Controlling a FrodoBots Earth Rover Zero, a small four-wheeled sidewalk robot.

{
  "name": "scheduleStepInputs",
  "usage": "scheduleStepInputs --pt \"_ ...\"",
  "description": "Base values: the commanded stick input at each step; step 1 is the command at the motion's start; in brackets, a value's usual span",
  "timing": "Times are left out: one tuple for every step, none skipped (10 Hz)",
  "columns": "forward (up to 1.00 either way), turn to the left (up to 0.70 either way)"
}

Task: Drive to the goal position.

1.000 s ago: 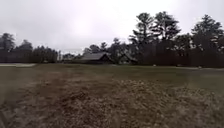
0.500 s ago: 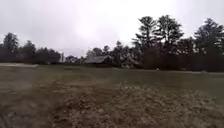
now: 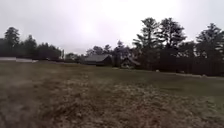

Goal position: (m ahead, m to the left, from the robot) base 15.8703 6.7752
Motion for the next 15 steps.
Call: scheduleStepInputs --pt "0.7 0.0" --pt "0.7 0.0" --pt "0.7 0.0" --pt "0.7 0.0" --pt "0.7 0.0" --pt "0.7 0.0" --pt "0.7 0.0" --pt "0.7 0.0" --pt "0.7 0.0" --pt "0.7 0.0" --pt "0.7 0.0" --pt "0.7 0.0" --pt "0.7 0.0" --pt "0.7 0.0" --pt "0.7 0.0"
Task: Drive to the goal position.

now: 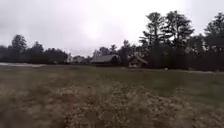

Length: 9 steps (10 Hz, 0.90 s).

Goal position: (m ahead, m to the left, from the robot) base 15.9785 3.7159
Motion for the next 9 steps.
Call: scheduleStepInputs --pt "0.7 0.0" --pt "0.7 0.0" --pt "0.7 0.0" --pt "0.7 0.0" --pt "0.7 0.0" --pt "0.7 0.0" --pt "0.69 0.0" --pt "0.0 0.0" --pt "0.0 0.0"
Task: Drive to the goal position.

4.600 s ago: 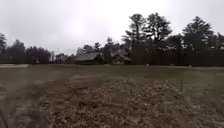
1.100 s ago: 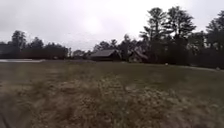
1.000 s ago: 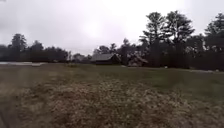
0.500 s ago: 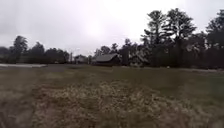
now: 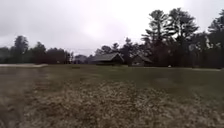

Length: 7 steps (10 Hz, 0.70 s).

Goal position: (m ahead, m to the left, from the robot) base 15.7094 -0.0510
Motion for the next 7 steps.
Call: scheduleStepInputs --pt "0.0 0.0" --pt "0.0 0.0" --pt "0.0 0.0" --pt "0.0 0.0" --pt "0.0 0.0" --pt "0.0 0.0" --pt "0.0 0.0"
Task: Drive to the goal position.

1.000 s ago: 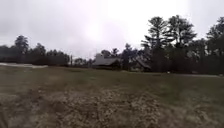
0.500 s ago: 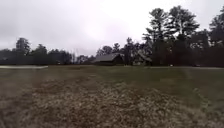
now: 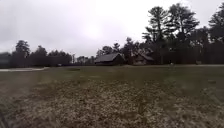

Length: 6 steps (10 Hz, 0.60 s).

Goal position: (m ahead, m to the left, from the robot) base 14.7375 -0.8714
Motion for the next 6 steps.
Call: scheduleStepInputs --pt "0.24 0.0" --pt "0.7 0.0" --pt "0.7 0.0" --pt "0.7 0.0" --pt "0.7 0.0" --pt "0.7 0.0"
